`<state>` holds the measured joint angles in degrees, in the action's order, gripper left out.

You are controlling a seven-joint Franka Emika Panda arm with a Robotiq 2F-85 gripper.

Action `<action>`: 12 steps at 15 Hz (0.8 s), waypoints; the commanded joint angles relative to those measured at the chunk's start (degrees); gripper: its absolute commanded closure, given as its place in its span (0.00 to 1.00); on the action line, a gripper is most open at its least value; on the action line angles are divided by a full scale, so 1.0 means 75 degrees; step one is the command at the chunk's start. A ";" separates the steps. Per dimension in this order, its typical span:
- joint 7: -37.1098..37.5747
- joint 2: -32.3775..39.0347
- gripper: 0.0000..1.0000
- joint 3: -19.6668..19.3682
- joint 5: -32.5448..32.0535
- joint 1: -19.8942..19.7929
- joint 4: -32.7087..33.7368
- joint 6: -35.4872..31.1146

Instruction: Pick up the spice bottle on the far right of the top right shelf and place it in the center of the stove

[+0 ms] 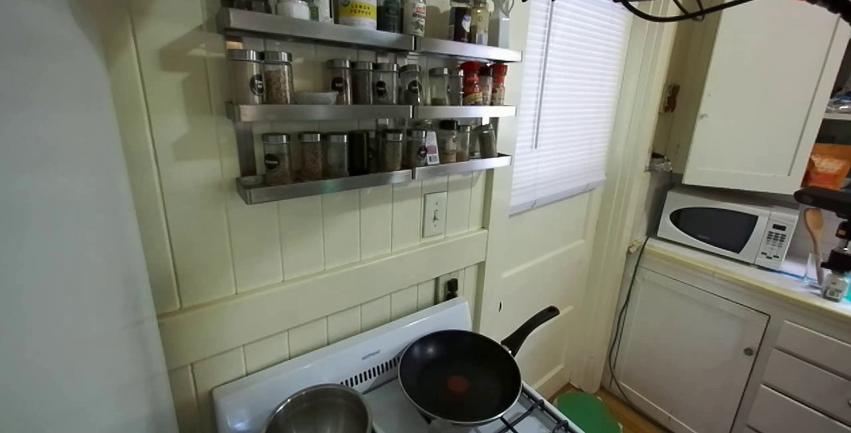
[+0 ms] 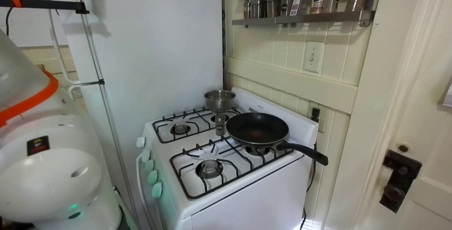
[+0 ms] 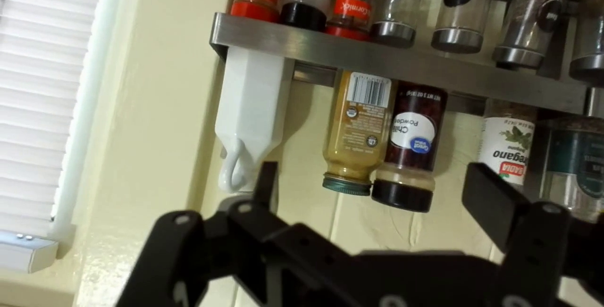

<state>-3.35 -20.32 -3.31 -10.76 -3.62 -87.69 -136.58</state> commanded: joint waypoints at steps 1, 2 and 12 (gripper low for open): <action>0.0712 0.0371 0.00 0.0127 -0.0113 -0.0295 0.0020 -0.0296; 0.0868 0.0462 0.00 0.0143 -0.0126 -0.0338 0.0014 -0.0346; 0.0899 0.0510 0.00 0.0353 0.0049 -0.0118 -0.0049 -0.0528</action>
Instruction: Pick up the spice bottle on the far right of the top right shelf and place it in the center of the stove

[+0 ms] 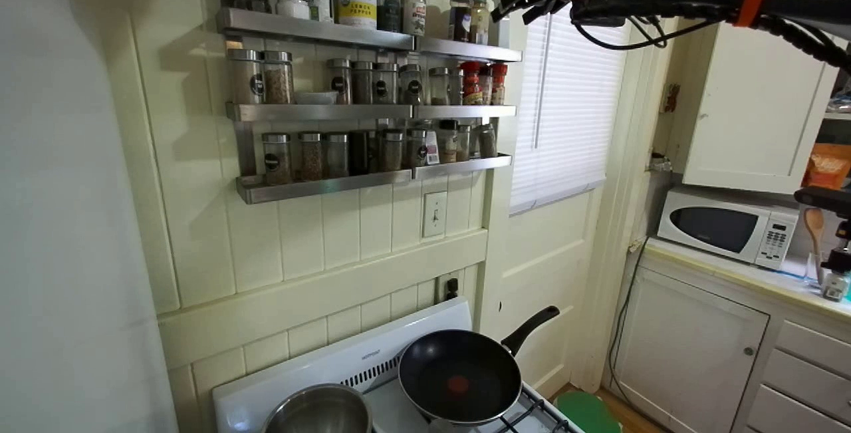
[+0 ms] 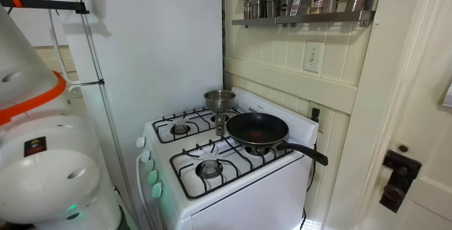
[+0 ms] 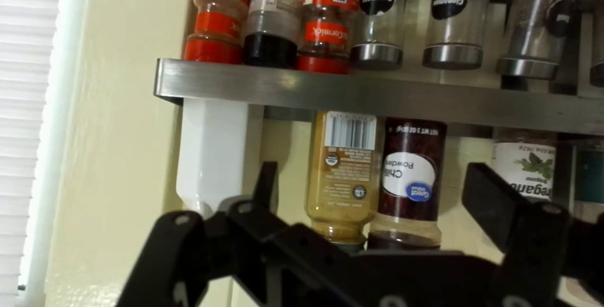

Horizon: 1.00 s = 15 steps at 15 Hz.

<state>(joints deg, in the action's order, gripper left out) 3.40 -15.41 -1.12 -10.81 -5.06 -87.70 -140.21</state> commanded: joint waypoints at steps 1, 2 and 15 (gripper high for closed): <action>0.0042 -0.0139 0.00 0.0098 -0.0018 0.0045 -0.0027 -0.0104; 0.0112 -0.0114 0.00 0.0119 -0.0060 0.0004 0.0019 -0.0106; 0.0504 0.0701 0.33 0.0013 -0.0461 -0.0402 0.0580 -0.1157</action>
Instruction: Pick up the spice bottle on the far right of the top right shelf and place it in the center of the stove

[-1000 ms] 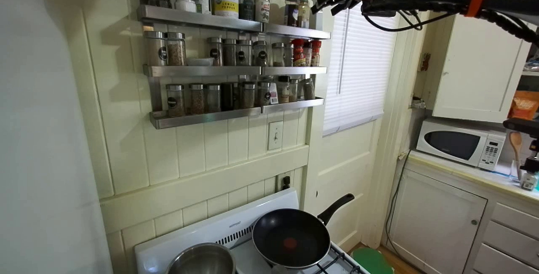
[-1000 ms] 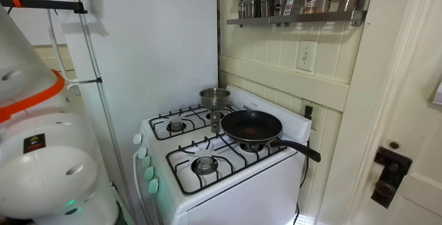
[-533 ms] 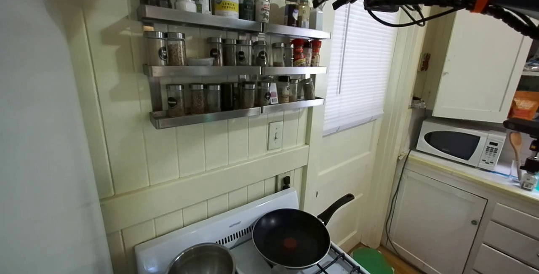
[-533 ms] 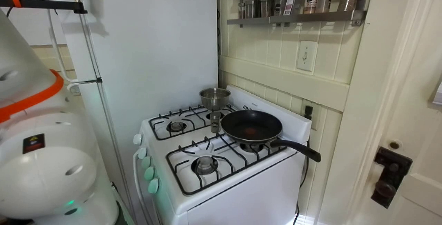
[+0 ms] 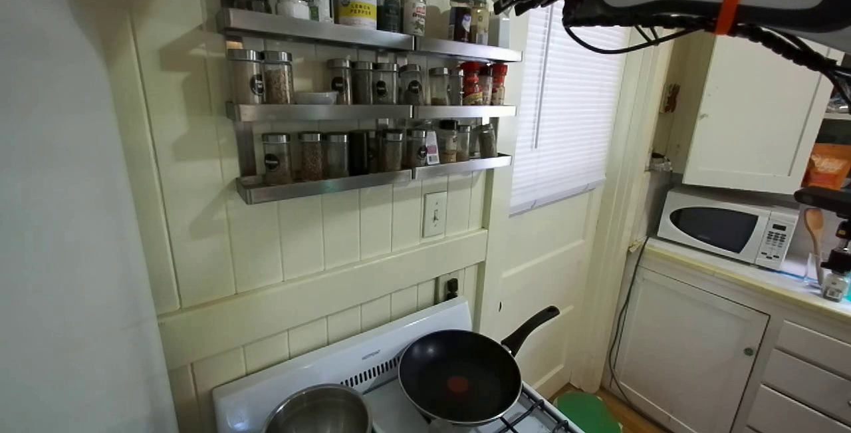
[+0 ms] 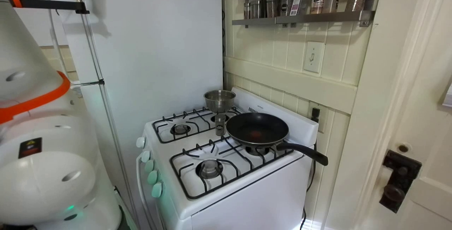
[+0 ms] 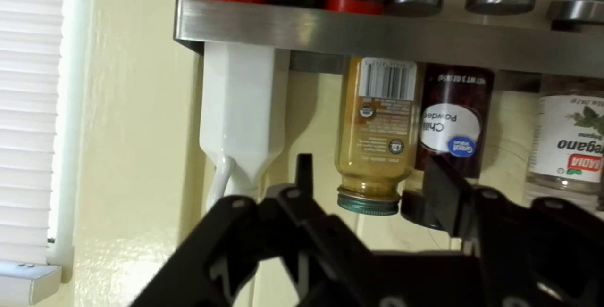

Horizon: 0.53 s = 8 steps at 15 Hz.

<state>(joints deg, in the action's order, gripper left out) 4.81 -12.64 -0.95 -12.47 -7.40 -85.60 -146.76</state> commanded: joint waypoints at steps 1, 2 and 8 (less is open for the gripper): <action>0.0377 0.0406 0.33 -0.0024 -0.0264 -0.0108 0.0345 -0.0377; 0.0394 0.0471 0.30 -0.0043 -0.0277 -0.0111 0.0378 -0.0471; 0.0341 0.0661 0.32 -0.0032 -0.0100 -0.0102 0.0377 -0.0674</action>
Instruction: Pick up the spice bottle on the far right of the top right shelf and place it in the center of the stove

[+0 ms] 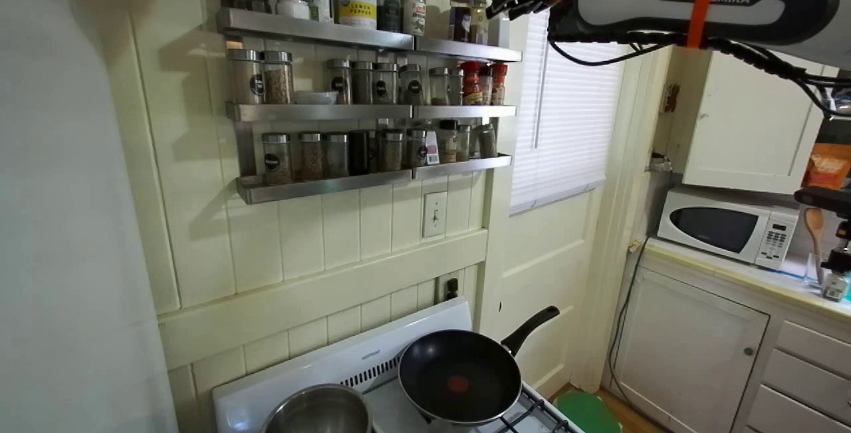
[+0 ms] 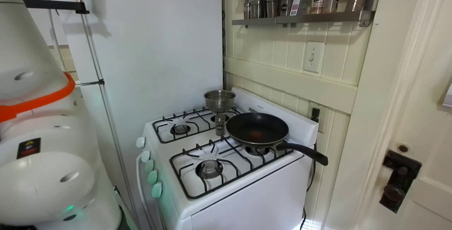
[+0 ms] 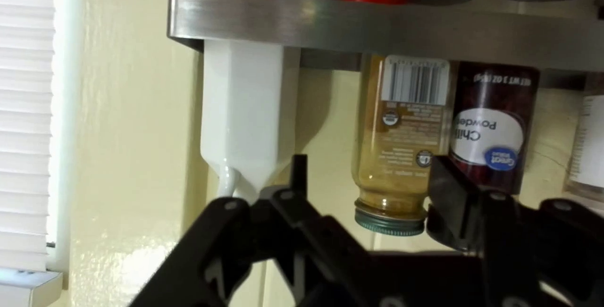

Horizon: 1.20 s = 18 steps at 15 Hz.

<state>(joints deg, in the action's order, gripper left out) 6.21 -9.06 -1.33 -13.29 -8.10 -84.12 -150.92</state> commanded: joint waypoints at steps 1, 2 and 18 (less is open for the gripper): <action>0.0128 0.0202 0.32 0.0013 0.0079 0.0015 0.0176 -0.0129; 0.0133 0.0216 0.29 0.0015 0.0095 0.0017 0.0169 -0.0158; -0.0061 0.0510 0.28 -0.0035 0.0882 0.0122 0.0215 -0.0791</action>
<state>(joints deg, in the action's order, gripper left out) 6.31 -6.73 -1.26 -8.23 -7.41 -83.93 -155.09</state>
